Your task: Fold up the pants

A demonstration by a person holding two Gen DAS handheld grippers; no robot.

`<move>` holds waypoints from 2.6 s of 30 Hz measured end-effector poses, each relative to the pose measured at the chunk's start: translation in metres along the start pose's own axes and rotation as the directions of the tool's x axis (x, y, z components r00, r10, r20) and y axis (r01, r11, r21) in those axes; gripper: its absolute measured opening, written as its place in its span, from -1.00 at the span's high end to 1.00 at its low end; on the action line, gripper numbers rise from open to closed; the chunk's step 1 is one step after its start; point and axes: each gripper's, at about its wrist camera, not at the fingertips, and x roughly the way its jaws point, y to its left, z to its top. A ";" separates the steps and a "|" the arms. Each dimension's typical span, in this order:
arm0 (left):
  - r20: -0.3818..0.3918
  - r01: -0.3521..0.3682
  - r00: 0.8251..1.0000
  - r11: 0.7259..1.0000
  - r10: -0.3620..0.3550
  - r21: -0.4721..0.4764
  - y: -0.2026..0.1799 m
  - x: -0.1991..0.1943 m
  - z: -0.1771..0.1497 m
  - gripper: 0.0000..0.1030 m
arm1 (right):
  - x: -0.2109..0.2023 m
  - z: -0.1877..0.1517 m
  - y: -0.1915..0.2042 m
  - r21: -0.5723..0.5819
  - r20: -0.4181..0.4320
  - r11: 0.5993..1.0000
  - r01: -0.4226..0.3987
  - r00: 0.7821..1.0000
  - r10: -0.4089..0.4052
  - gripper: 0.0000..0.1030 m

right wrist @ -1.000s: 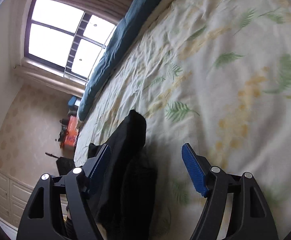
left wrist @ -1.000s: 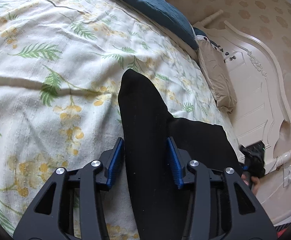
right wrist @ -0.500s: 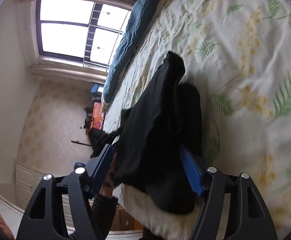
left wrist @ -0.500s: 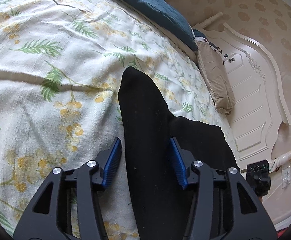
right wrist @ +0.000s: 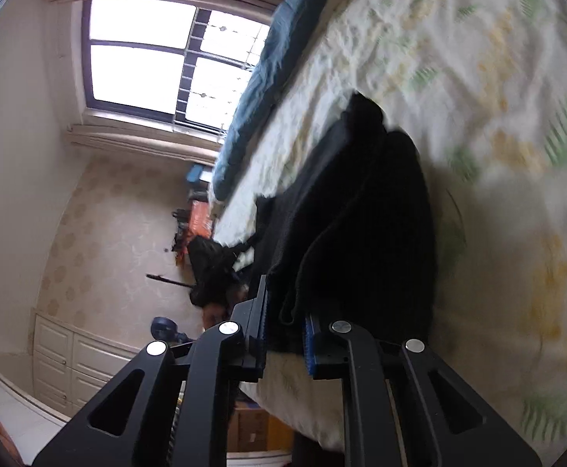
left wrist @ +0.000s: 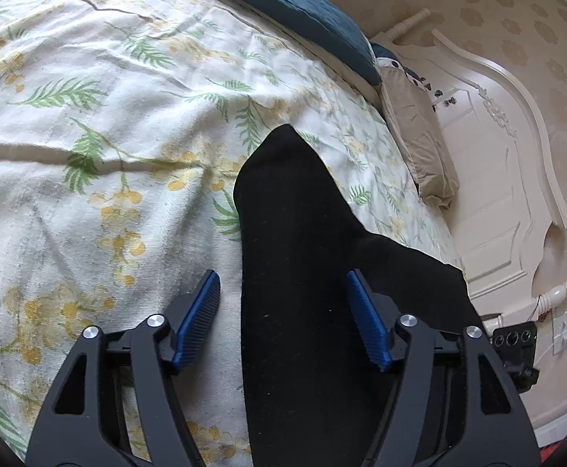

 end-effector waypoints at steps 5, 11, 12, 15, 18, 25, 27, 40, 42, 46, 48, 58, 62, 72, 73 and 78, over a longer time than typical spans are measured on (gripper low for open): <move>0.001 0.000 1.000 1.000 0.000 0.010 -0.002 0.001 0.000 -0.35 | 0.004 -0.006 -0.047 0.109 -0.041 0.994 -0.014 0.999 0.019 0.70; -0.011 0.006 1.000 1.000 -0.005 0.017 -0.002 0.002 0.000 -0.43 | -0.034 0.016 -0.017 -0.041 0.016 0.998 0.055 0.998 -0.055 -0.45; -0.015 0.013 1.000 1.000 -0.013 0.017 -0.002 0.004 0.002 -0.45 | -0.036 0.024 -0.016 -0.065 0.036 0.994 0.089 0.996 -0.087 -0.45; -0.016 0.012 1.000 1.000 -0.012 0.010 -0.004 0.006 0.004 -0.52 | -0.019 0.057 -0.029 -0.074 0.032 0.992 0.098 0.995 -0.096 -0.45; -0.021 0.002 1.000 1.000 -0.001 0.023 -0.006 0.007 0.004 -0.54 | 0.022 0.082 -0.049 -0.060 -0.053 0.995 0.082 0.995 -0.086 -0.45; -0.028 -0.029 0.999 0.999 0.030 0.034 -0.007 0.009 0.004 0.43 | 0.059 0.095 -0.022 -0.192 -0.113 0.981 0.037 0.992 -0.060 0.39; -0.014 -0.045 0.999 0.998 0.046 0.053 -0.013 0.004 0.005 0.51 | 0.055 0.101 -0.011 -0.224 -0.103 0.974 0.032 0.993 -0.056 0.41; 0.085 -0.152 0.985 0.988 0.150 0.020 -0.004 0.026 0.040 0.46 | 0.096 0.182 -0.045 -0.149 -0.096 0.988 0.043 0.994 -0.058 0.42; 0.090 -0.128 0.988 0.992 0.127 0.004 -0.001 0.024 0.039 0.43 | 0.093 0.181 -0.059 -0.102 -0.096 0.994 -0.026 0.995 0.016 0.42; 0.090 -0.118 0.989 0.993 0.117 0.005 0.002 0.025 0.039 0.40 | 0.090 0.177 -0.060 -0.111 -0.089 0.993 -0.036 0.996 0.026 0.41; 0.090 -0.106 0.990 0.994 0.106 -0.004 0.005 0.025 0.039 0.38 | 0.090 0.178 -0.060 -0.112 -0.090 0.993 -0.039 0.996 0.029 0.41; 0.096 -0.108 0.989 0.994 0.110 -0.025 0.003 0.020 0.035 0.24 | 0.089 0.176 -0.057 -0.105 -0.081 0.993 -0.045 0.996 0.037 0.28; 0.101 -0.135 0.985 0.991 0.137 -0.021 -0.001 0.013 0.029 0.03 | 0.080 0.169 -0.053 -0.101 -0.068 0.994 -0.035 0.997 0.028 0.13; 0.070 -0.129 0.989 0.991 0.130 -0.023 -0.016 -0.015 -0.018 -0.45 | 0.034 0.118 -0.043 -0.124 -0.049 0.992 -0.010 0.999 0.004 -0.40; 0.062 -0.107 0.992 0.993 0.110 -0.040 -0.016 -0.017 -0.023 -0.51 | 0.029 0.110 -0.043 -0.124 -0.053 0.992 -0.008 0.999 0.001 -0.40; 0.047 -0.017 0.999 0.997 0.020 -0.078 -0.023 -0.018 -0.054 -0.70 | 0.026 0.088 -0.037 -0.130 -0.049 0.991 0.004 0.999 -0.010 -0.48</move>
